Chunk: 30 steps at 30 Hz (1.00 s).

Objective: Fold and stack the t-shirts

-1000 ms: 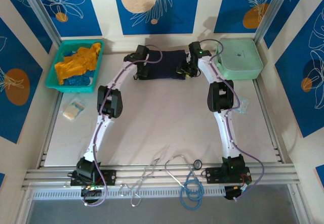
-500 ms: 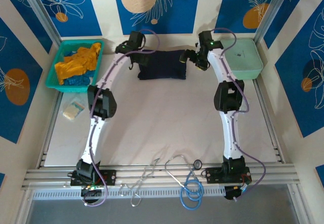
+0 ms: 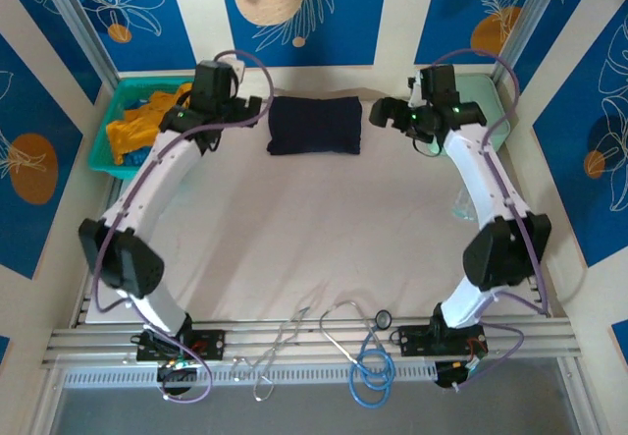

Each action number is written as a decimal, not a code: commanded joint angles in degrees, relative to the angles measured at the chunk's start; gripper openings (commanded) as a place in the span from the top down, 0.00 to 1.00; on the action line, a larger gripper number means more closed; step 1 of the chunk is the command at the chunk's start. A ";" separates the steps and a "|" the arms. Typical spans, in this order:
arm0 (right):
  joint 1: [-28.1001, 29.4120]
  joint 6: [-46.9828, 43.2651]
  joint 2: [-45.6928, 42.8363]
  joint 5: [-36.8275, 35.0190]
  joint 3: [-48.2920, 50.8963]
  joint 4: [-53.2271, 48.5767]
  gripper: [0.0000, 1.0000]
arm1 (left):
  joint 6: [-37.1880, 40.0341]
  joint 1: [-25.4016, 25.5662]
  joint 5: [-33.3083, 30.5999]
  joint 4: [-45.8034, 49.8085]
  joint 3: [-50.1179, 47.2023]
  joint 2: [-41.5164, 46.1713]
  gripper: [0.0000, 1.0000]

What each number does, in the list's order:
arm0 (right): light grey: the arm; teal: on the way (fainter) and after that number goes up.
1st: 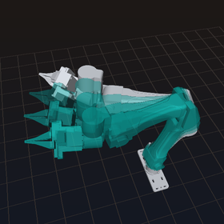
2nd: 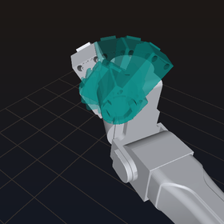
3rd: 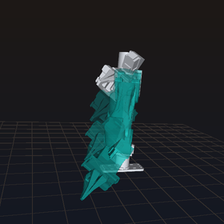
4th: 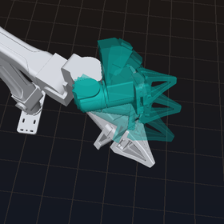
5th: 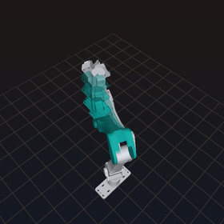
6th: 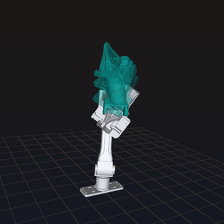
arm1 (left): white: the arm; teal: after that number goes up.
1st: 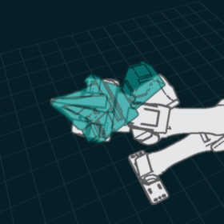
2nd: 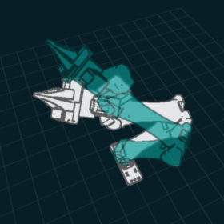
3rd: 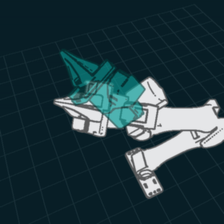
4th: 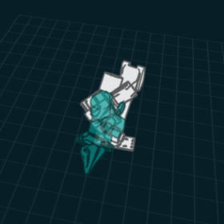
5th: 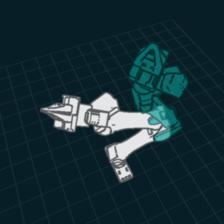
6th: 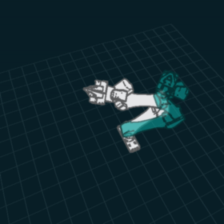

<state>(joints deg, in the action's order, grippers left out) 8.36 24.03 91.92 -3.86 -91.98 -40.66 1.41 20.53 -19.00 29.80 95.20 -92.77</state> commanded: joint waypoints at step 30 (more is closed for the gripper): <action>-5.51 -21.78 -16.90 -2.51 79.17 95.57 0.01 | 12.23 -2.47 -10.54 -109.38 -82.97 0.98 0.01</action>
<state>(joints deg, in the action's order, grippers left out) 4.21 3.86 72.47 -10.00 -13.04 40.62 11.51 19.00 -32.38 -65.12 11.38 -89.01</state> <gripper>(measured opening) 0.991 0.992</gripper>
